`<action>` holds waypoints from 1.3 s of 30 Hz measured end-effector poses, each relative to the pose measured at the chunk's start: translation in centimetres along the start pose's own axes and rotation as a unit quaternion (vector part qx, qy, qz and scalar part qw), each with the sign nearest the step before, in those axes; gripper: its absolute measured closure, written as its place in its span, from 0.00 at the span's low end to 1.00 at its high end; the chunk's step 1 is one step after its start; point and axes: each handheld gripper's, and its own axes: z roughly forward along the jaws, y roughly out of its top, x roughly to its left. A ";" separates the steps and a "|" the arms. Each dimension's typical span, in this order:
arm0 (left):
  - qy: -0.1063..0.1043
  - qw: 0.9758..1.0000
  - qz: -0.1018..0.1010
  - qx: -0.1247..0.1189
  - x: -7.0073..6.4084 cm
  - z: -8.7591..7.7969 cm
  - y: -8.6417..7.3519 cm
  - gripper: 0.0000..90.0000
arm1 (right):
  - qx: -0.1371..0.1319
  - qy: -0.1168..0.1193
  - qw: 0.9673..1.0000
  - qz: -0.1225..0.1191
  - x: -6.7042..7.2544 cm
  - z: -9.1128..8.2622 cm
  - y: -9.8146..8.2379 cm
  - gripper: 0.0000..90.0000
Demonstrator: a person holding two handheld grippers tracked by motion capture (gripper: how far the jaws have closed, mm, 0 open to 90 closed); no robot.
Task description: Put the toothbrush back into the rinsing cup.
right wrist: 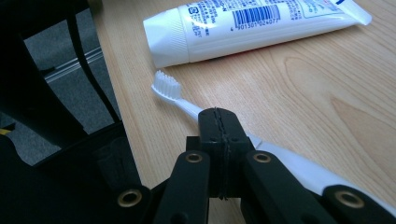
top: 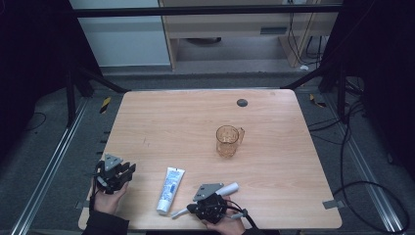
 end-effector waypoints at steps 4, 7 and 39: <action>0.000 1.000 0.000 0.000 0.0 0.0 0.0 0.79 | 0.005 -0.005 1.000 -0.004 0.0 0.2 0.0 1.00; 0.000 1.000 0.000 0.001 0.0 0.0 0.0 0.79 | 0.005 -0.011 1.000 -0.002 -0.2 0.3 -0.1 1.00; 0.000 1.000 0.000 -0.002 0.0 0.0 0.0 0.79 | 0.007 -0.051 0.998 0.026 -2.2 -0.2 -0.2 1.00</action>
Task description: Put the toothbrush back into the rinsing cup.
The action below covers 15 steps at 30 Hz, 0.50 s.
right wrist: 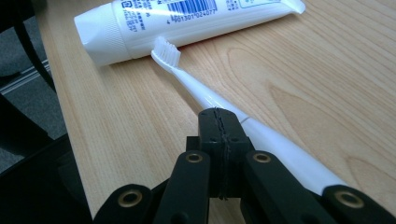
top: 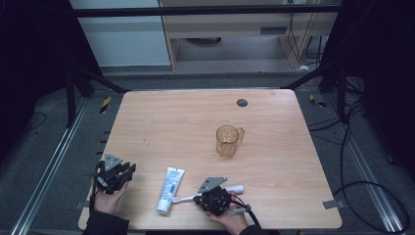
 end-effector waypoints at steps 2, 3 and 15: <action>0.000 1.000 0.000 0.000 0.0 0.0 0.0 0.79 | 0.000 -0.003 1.000 0.001 -0.1 0.0 0.0 1.00; 0.000 1.000 0.000 0.000 0.0 0.0 0.0 0.79 | -0.001 -0.004 1.000 0.001 -0.2 0.0 0.0 1.00; 0.000 1.000 0.000 0.000 0.0 0.0 0.0 0.79 | 0.000 -0.018 1.000 0.012 -0.8 -0.2 -0.1 1.00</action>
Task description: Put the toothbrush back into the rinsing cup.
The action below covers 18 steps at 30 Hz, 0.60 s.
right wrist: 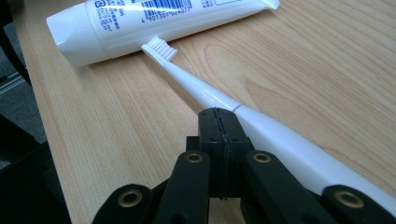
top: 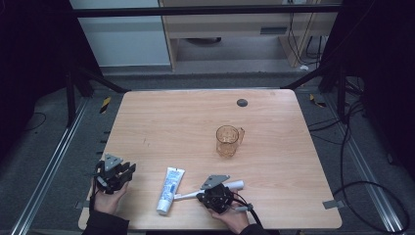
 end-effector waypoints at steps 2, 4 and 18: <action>0.000 1.000 0.000 0.000 0.0 0.0 0.0 0.79 | 0.000 0.001 1.000 0.004 0.0 -0.1 0.0 1.00; 0.000 1.000 0.000 0.000 0.0 0.0 0.0 0.79 | -0.006 0.004 1.000 0.001 0.0 -0.4 0.2 1.00; -0.001 1.000 0.000 -0.001 0.0 0.0 0.0 0.79 | -0.033 -0.107 0.992 0.064 -6.7 -4.4 -0.9 1.00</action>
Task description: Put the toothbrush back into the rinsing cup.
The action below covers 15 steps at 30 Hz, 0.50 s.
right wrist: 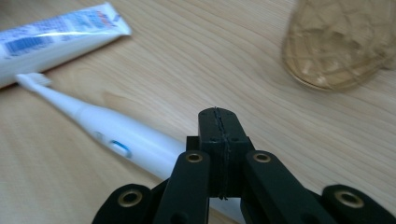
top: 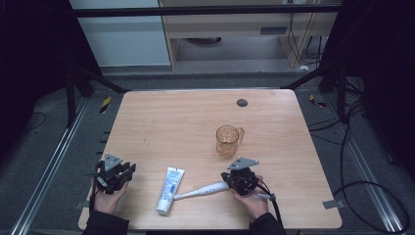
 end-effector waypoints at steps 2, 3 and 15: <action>0.000 1.000 0.000 0.000 0.0 0.0 0.0 0.79 | 0.006 -0.014 1.000 0.001 -0.6 0.1 -0.2 1.00; 0.000 1.000 0.000 0.000 0.0 0.0 0.0 0.79 | 0.008 -0.019 1.000 0.002 -0.9 0.1 -0.3 1.00; 0.000 1.000 -0.001 0.001 0.1 0.0 0.0 0.79 | 0.017 -0.032 0.999 -0.001 -1.6 -0.7 -0.8 1.00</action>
